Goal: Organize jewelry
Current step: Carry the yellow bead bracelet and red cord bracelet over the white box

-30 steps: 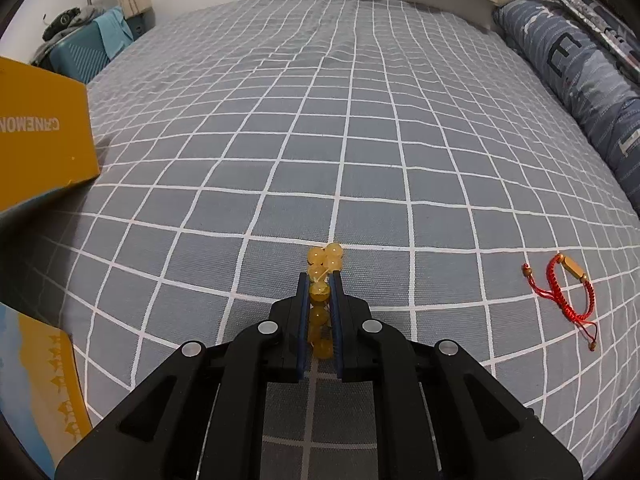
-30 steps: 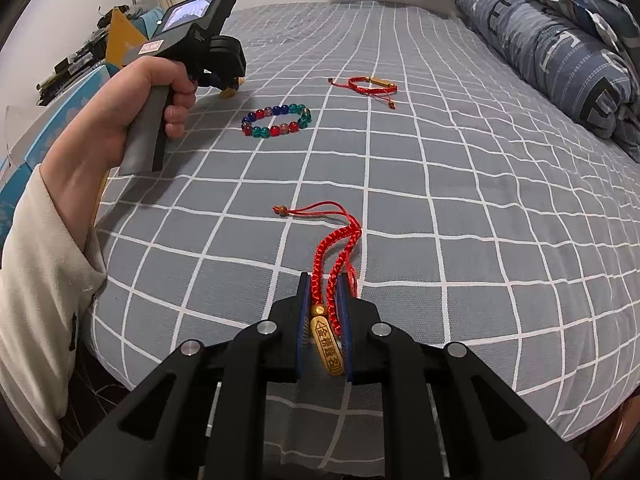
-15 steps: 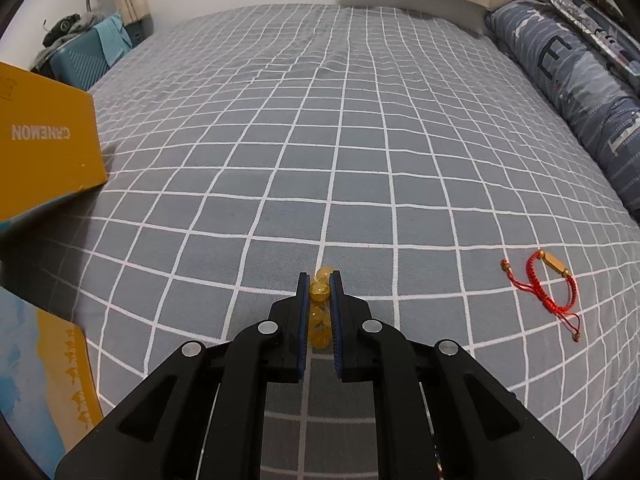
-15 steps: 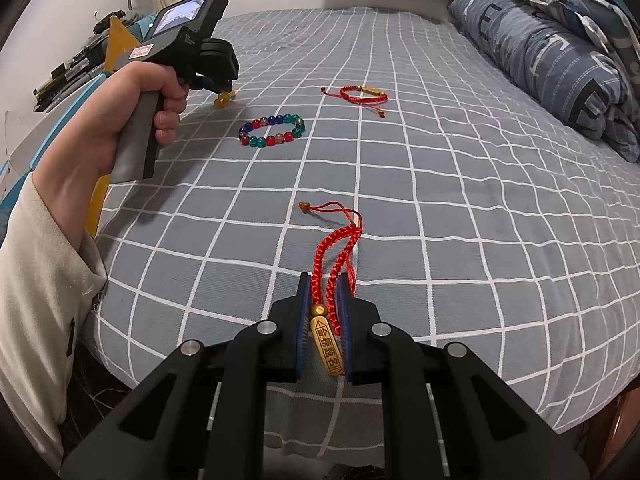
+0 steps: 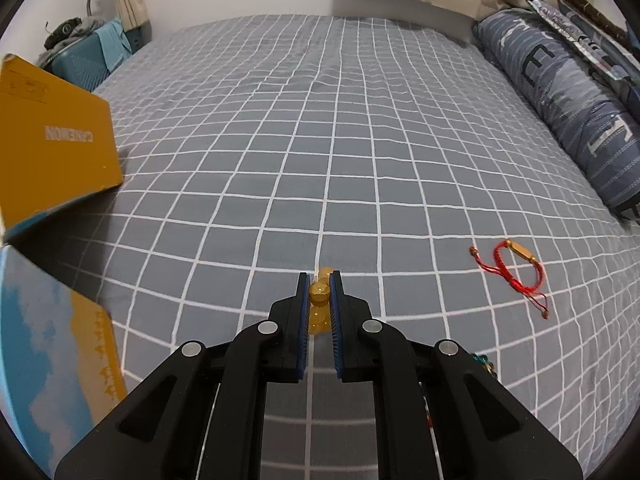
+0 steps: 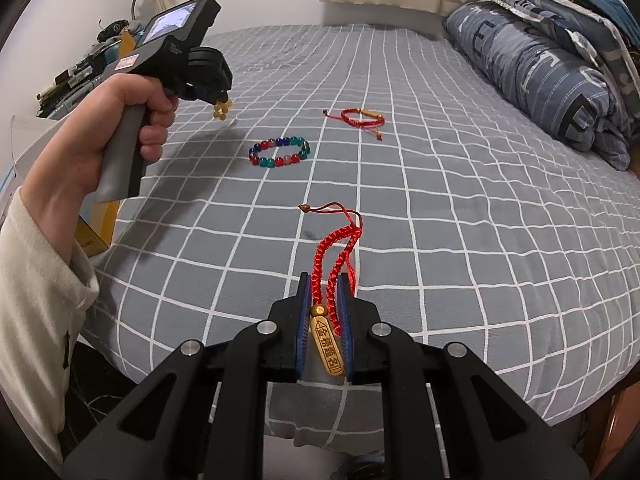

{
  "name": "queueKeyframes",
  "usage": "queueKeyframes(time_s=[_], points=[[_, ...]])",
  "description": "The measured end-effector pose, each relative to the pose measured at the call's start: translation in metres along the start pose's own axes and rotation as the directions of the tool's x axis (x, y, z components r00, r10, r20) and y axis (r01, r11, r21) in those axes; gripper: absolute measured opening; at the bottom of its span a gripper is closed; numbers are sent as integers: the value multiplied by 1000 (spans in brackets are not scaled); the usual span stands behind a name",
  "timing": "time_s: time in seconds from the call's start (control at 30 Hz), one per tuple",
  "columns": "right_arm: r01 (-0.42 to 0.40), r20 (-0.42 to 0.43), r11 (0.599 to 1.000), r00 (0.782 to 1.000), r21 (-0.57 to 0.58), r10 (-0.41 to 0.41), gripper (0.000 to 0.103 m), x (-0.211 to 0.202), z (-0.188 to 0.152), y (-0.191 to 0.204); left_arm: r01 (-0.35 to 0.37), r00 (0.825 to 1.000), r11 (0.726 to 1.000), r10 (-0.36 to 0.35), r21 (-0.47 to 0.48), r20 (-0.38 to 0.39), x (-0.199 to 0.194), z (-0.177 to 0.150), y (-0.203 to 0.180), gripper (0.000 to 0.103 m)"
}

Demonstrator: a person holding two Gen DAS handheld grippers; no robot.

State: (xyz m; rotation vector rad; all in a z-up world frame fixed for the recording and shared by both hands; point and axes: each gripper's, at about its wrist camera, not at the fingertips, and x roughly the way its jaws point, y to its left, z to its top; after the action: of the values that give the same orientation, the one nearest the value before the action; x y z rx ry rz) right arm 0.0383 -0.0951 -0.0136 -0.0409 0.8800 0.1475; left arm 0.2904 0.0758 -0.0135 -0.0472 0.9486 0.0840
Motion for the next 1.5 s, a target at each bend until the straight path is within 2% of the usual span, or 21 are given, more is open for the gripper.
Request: queueKeyframes(time_s=[0.47,0.8,1.23,1.5], points=[[52,49,998,997,29,-53,12,-8,15,-5,9,1000,1000,-10,5,27,-54,-29,16,9],[57,98,997,993,61,-62,12,-17,42,-1,7,997,1000,-8,16,71,-110,-55,30,9],[0,127,999,992,45,-6,12,-27,96,44,-59,990,998,63,-32,125,-178,-86,76,9],[-49,117,998,992,-37,53,12,-23,121,106,-113,984,988,127,-108,127,-202,-103,124,9]])
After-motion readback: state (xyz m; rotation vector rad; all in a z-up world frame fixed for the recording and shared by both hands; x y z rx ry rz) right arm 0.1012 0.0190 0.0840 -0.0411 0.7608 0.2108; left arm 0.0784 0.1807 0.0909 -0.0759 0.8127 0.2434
